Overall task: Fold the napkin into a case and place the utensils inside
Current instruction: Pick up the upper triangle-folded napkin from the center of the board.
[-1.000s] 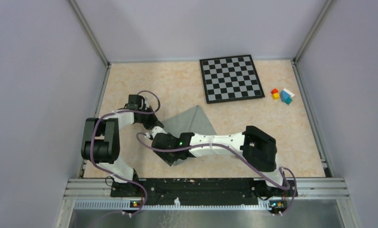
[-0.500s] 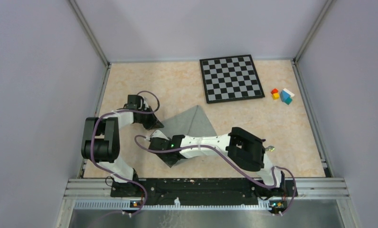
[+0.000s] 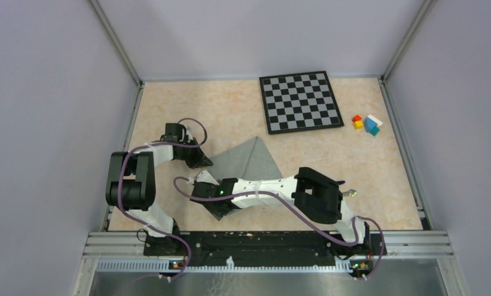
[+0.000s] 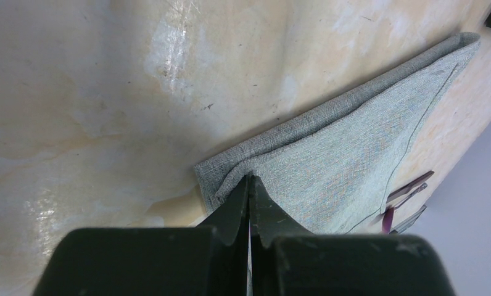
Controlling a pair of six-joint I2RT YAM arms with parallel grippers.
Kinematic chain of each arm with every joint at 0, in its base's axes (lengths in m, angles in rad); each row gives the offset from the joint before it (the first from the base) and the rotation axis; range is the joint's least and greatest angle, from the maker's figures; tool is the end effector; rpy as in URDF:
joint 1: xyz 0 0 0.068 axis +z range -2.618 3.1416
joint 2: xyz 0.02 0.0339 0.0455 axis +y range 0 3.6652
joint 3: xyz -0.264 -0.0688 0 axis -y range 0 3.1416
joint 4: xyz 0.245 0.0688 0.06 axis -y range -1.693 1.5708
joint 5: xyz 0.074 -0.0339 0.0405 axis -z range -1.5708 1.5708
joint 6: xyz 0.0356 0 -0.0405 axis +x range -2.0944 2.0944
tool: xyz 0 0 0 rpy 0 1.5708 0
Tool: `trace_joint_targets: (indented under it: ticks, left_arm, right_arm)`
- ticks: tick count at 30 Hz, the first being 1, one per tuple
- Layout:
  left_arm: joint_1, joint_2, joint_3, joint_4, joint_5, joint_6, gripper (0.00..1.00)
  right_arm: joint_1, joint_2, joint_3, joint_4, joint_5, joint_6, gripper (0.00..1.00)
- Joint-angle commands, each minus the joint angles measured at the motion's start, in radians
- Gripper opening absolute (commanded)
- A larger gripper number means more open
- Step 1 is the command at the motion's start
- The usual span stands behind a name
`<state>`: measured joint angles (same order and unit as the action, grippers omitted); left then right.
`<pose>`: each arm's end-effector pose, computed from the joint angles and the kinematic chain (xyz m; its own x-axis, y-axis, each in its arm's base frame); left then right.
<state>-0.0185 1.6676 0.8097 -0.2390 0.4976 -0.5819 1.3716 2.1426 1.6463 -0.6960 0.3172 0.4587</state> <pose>0.2988 -0.0225 0.1365 -0.8719 -0.4669 -0.1478 -0.2934 0.7397 -0.6056 0.0993 0.4357 0.1714 -0.5671 -0.6834 -0.4597 -0.7332 0.6732 -0.0963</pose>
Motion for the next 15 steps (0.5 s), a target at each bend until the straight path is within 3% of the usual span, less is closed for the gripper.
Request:
trace_joint_targets:
  ticks: [1, 8, 13, 14, 15]
  left_arm:
    - [0.004, 0.05, -0.027, 0.003, -0.121, 0.027, 0.0]
    - [0.006, 0.05, -0.029, 0.002, -0.128, 0.025, 0.0]
    - [0.005, 0.04, -0.03, 0.002, -0.123, 0.03, 0.0]
    - [0.005, 0.032, -0.029, 0.003, -0.118, 0.035, 0.0]
    - [0.006, 0.023, -0.03, 0.005, -0.112, 0.038, 0.0]
  right_arm:
    - [0.011, 0.023, -0.055, 0.031, 0.035, 0.043, 0.52]
    - [0.009, 0.033, -0.132, 0.067, 0.126, 0.057, 0.38]
    - [0.009, 0.036, -0.172, 0.107, 0.197, 0.037, 0.12]
    - [0.01, 0.022, -0.178, 0.122, 0.199, 0.02, 0.02]
    - [0.01, 0.006, -0.183, 0.147, 0.194, 0.003, 0.0]
